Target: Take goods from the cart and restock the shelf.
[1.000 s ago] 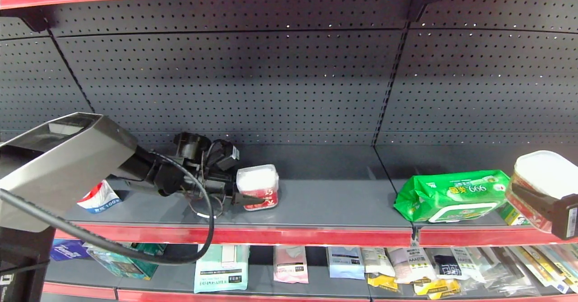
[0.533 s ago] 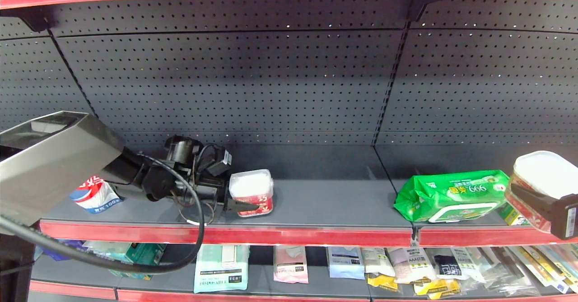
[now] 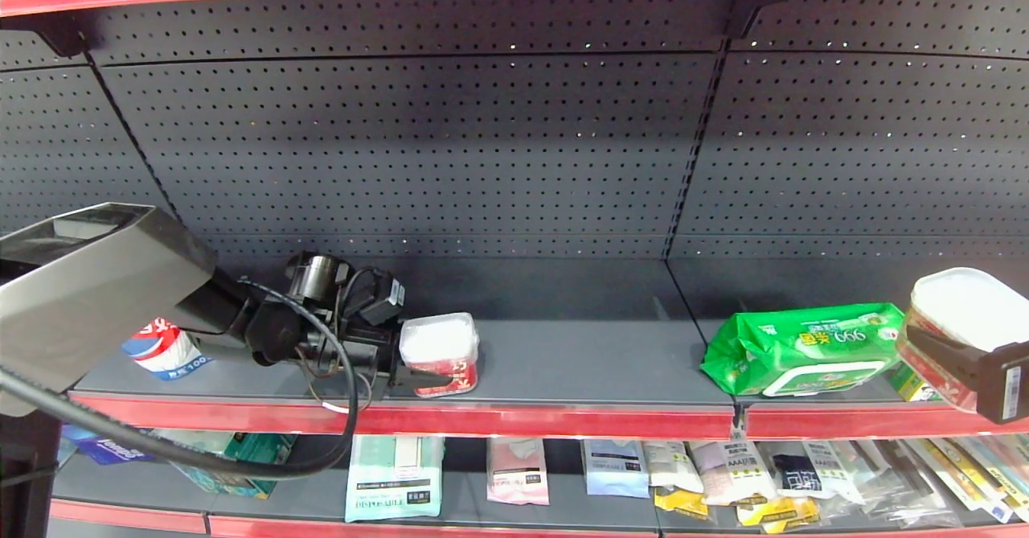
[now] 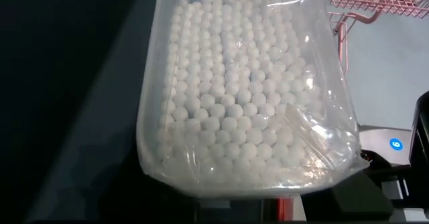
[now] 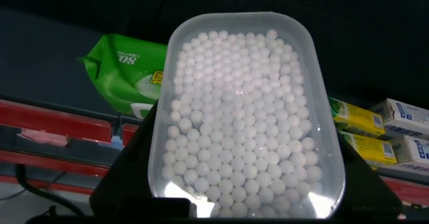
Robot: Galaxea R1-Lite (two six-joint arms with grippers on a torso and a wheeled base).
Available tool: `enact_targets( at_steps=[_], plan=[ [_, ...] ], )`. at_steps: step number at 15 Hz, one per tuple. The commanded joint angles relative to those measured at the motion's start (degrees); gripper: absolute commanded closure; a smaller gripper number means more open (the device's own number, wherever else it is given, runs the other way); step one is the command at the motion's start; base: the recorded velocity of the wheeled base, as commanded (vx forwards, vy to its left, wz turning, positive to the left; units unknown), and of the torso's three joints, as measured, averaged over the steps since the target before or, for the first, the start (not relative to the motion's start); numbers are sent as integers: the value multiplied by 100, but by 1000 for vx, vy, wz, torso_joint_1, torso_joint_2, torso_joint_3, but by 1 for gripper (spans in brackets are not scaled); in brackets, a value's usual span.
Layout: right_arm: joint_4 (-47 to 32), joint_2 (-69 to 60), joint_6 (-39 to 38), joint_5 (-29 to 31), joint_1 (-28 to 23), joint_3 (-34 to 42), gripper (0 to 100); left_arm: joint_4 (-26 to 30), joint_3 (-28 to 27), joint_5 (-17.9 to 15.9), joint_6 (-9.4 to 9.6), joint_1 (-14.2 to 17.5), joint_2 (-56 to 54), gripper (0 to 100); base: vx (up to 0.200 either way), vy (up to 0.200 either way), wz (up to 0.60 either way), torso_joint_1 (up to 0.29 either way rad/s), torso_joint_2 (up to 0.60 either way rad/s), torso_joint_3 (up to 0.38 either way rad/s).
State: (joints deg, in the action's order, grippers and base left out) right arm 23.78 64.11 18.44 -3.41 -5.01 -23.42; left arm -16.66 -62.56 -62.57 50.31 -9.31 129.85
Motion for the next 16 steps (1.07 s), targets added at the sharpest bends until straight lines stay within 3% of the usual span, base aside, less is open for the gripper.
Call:
enact_targets(
  at_steps=[1,6,16],
  plan=[
    [3,31,1,-1,0,-5,100,-3,7,0,111,0,49,100,0,0,0,0,0,0],
    [3,31,1,-1,0,-40,100,-3,192,0,207,0,58,100,0,0,0,0,0,0],
    [-5,5,1,7,0,-49,100,-12,201,167,58,-44,14,100,0,0,0,0,0,0]
  ],
)
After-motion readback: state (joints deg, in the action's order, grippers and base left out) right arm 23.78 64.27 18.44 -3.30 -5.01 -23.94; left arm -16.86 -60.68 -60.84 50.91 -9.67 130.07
